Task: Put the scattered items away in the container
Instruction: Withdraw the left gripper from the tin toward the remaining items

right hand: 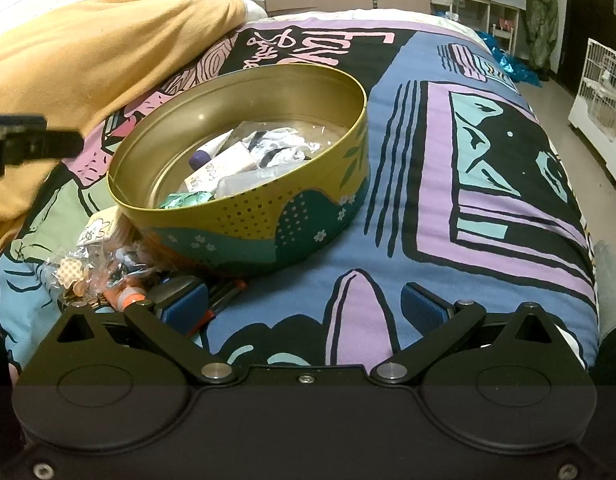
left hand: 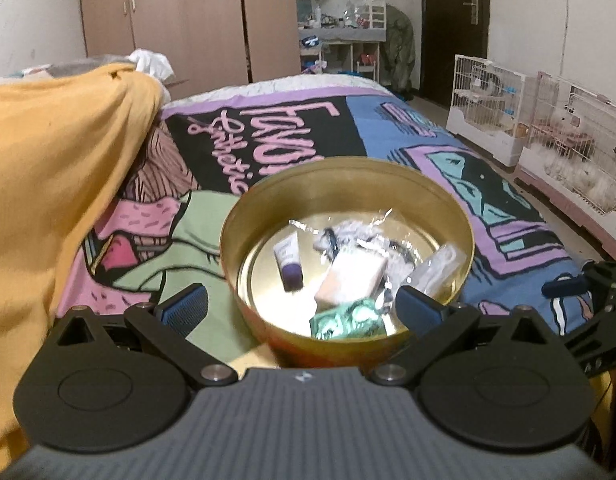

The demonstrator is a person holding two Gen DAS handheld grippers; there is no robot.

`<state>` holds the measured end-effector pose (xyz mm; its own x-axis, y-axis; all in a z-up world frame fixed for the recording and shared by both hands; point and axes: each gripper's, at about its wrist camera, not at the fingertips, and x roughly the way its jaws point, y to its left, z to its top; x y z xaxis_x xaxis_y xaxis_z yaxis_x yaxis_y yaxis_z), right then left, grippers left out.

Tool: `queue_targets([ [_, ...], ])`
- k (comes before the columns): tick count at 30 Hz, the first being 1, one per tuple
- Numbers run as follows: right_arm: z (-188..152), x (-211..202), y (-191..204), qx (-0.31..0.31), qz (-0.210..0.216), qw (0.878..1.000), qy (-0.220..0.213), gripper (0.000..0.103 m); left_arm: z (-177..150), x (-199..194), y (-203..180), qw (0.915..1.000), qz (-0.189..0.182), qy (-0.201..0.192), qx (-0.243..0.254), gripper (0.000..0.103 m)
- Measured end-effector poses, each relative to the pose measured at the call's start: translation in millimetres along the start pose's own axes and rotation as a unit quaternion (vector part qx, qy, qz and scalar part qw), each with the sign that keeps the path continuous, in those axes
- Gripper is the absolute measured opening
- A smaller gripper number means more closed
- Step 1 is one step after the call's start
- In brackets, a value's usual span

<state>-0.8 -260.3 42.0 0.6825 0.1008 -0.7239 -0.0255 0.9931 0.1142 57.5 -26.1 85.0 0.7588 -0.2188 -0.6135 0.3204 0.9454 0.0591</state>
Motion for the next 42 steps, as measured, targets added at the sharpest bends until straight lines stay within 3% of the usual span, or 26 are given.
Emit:
queue_targets([
  [26, 1, -2, 0, 0.0, 0.001, 1.0, -0.008, 0.103, -91, -4, 17, 0.9964, -0.02, 0.008, -0.082, 0.103],
  [42, -1, -8, 6, -0.012, 0.006, 1.0, -0.027, 0.103, -102, -8, 20, 0.993, -0.031, 0.0, -0.114, 0.103],
])
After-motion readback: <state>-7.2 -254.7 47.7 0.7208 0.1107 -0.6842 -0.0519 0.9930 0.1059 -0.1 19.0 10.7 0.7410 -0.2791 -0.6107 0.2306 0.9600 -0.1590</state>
